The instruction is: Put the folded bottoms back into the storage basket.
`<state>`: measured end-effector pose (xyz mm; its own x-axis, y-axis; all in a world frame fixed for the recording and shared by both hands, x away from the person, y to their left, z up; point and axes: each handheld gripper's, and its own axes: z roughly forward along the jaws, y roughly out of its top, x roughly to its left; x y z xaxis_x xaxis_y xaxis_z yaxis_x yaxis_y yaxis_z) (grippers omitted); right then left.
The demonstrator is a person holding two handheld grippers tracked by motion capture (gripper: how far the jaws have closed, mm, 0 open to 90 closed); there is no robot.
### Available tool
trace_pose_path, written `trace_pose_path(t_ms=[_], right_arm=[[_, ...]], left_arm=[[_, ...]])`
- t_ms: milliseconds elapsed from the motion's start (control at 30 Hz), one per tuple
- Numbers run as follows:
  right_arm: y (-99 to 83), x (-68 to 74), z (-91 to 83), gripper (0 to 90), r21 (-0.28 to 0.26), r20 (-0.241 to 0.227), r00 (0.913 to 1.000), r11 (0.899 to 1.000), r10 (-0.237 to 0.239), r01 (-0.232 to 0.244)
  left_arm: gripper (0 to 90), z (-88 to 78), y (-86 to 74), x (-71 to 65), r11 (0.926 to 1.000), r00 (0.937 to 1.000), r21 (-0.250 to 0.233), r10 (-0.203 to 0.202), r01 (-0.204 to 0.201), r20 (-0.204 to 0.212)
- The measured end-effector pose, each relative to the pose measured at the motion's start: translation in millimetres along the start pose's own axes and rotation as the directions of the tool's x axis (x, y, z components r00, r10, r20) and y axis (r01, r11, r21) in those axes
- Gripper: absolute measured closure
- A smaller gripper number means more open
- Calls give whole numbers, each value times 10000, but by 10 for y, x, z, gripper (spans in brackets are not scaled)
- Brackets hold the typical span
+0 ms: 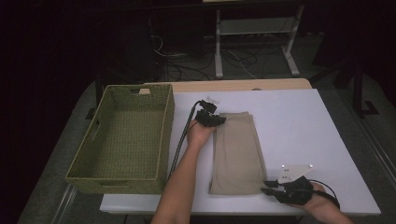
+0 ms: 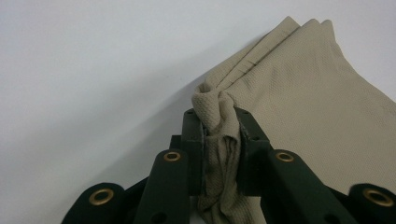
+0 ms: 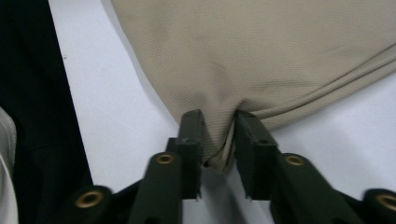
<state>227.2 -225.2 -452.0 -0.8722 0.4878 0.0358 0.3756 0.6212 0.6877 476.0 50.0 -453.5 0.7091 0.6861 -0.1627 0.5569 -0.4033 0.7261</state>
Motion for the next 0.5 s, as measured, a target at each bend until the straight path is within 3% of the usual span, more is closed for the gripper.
trace_pose_path(t_ms=[100, 367, 500], right_arm=[[14, -12, 10, 813, 21, -56, 10000, 10000, 9, -9], [78, -76, 13, 842, 284, -435, 9990, 9996, -32, 45], [149, -129, -26, 843, -182, -599, 9982, 9998, 32, -43]], left_arm=[[764, 0, -1, -1, 9999, 9999, -36, 100, -100, 11], [774, -6, -3, 7, 9992, 9994, -266, 293, -289, 158], [776, -33, 7, 11, 9980, 9987, -535, 368, -349, 365]])
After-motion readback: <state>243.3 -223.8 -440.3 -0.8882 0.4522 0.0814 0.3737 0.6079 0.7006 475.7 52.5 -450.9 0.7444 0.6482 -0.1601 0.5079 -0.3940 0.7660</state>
